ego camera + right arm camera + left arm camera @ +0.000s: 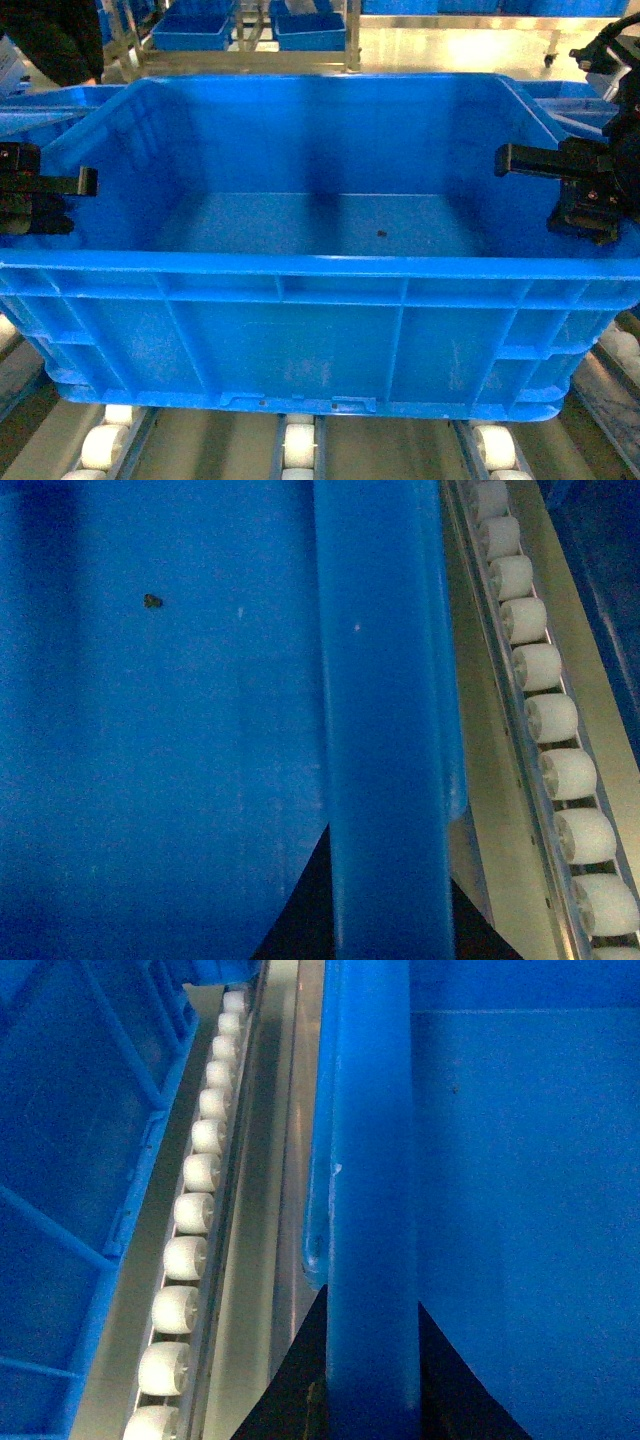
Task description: Place box next to blue box on left shelf
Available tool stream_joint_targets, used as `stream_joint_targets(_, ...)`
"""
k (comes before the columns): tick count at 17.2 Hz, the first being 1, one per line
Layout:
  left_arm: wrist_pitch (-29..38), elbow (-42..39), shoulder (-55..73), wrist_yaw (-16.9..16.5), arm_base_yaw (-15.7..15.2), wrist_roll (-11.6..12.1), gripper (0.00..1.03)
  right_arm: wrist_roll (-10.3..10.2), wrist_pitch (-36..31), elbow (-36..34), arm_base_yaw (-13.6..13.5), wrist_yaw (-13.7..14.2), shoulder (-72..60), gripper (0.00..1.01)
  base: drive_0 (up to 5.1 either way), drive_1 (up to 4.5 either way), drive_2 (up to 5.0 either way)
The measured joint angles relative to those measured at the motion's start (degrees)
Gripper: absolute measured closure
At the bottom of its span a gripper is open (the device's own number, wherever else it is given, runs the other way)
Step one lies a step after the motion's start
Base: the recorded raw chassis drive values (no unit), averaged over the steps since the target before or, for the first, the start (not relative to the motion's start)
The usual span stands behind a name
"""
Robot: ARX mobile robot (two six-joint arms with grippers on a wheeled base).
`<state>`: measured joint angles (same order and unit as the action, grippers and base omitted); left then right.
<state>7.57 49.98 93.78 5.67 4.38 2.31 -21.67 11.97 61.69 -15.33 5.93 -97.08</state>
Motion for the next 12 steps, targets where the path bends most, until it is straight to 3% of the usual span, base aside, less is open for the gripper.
stream_joint_targets(1, -0.66, 0.39, 0.17, -0.35, 0.0, 0.07, 0.95, -0.33, 0.31, 0.02, 0.02, 0.26, -0.07, 0.94, 0.0, 0.0, 0.0)
stream_joint_targets(2, -0.98, 0.72, 0.35, -0.42, 0.04, -0.28, 0.92, -2.89, 0.68, 0.15, 0.02, 0.87, -0.31, 0.87, 0.0, 0.0, 0.0)
stream_joint_targets(4, -2.51, 1.09, 1.16, 4.31, 2.25, 1.88, 0.71, -9.07, 0.13, 1.03, 0.02, 0.35, -0.31, 0.68, 0.0, 0.0, 0.0)
stream_joint_targets(6, -0.74, 0.55, 1.51, 4.2, 2.97, 1.99, 0.47, -11.78, -1.55, 1.73, -0.15, 0.0, -0.31, 0.44, 0.0, 0.0, 0.0)
stream_joint_targets(9, 3.8, 0.02, 1.64, 6.25, 3.3, -0.87, 0.22, -11.54, -5.33, 1.81, -0.87, 1.86, -0.31, 0.2, 0.0, 0.0, 0.0)
stream_joint_targets(11, 8.68, -0.63, 1.62, 7.91, 3.3, -2.38, 0.07, -9.44, -7.45, 1.88, -1.25, 5.44, -0.31, 0.03, 0.0, 0.0, 0.0)
stream_joint_targets(12, 10.73, -0.94, 1.62, 9.14, 3.28, -2.64, 0.03, -8.7, -8.28, 1.88, -1.25, 6.34, -0.31, 0.01, 0.0, 0.0, 0.0)
